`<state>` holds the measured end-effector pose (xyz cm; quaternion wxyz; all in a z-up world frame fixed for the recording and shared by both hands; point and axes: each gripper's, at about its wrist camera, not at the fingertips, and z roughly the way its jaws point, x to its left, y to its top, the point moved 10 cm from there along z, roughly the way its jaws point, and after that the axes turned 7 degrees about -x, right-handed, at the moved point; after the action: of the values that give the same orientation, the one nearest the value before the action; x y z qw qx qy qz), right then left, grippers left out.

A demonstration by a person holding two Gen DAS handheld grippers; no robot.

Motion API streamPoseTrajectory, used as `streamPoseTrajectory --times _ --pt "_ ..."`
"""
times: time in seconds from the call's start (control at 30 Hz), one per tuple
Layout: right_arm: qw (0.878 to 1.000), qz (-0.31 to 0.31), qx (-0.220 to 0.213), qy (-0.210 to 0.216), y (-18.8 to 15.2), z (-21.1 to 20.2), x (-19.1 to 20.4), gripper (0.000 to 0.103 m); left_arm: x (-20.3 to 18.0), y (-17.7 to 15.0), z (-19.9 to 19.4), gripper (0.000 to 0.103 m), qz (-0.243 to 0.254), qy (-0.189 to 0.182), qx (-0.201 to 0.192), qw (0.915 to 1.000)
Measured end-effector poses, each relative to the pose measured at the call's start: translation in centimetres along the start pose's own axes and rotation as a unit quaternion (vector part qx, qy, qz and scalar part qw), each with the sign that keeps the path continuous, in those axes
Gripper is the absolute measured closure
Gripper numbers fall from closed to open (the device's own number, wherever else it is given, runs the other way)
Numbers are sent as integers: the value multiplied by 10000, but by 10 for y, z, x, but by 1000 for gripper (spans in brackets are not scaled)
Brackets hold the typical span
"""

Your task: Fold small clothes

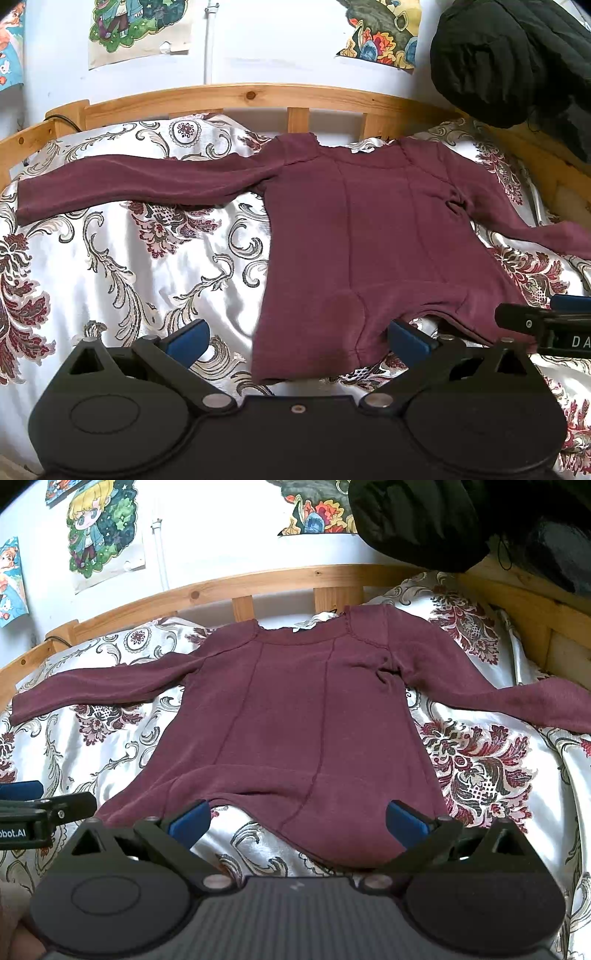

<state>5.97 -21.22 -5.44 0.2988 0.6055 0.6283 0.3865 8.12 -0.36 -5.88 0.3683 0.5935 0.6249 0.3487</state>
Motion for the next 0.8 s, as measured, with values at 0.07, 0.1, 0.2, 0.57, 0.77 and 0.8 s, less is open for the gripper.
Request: streamPoseTrajectory --times 0.07,0.1,0.2,0.57,0.77,0.8 --pt "10000 12 10 -2 0 0 0 0 0 0 0 1 -1 -1 -2 10000" --pt "10000 23 15 0 0 0 -1 0 0 0 0 1 -1 -2 -4 10000" --pt "10000 37 34 2 -1 0 -1 0 0 0 0 1 -3 -2 2 10000" --pt "10000 65 51 -5 -1 0 -2 0 0 0 0 1 -2 -5 0 10000" --pt "10000 69 66 -3 -1 0 -1 0 0 0 0 1 3 -2 -1 10000" --pt "10000 68 64 -5 -1 0 -1 0 -1 0 0 1 7 0 -2 10000"
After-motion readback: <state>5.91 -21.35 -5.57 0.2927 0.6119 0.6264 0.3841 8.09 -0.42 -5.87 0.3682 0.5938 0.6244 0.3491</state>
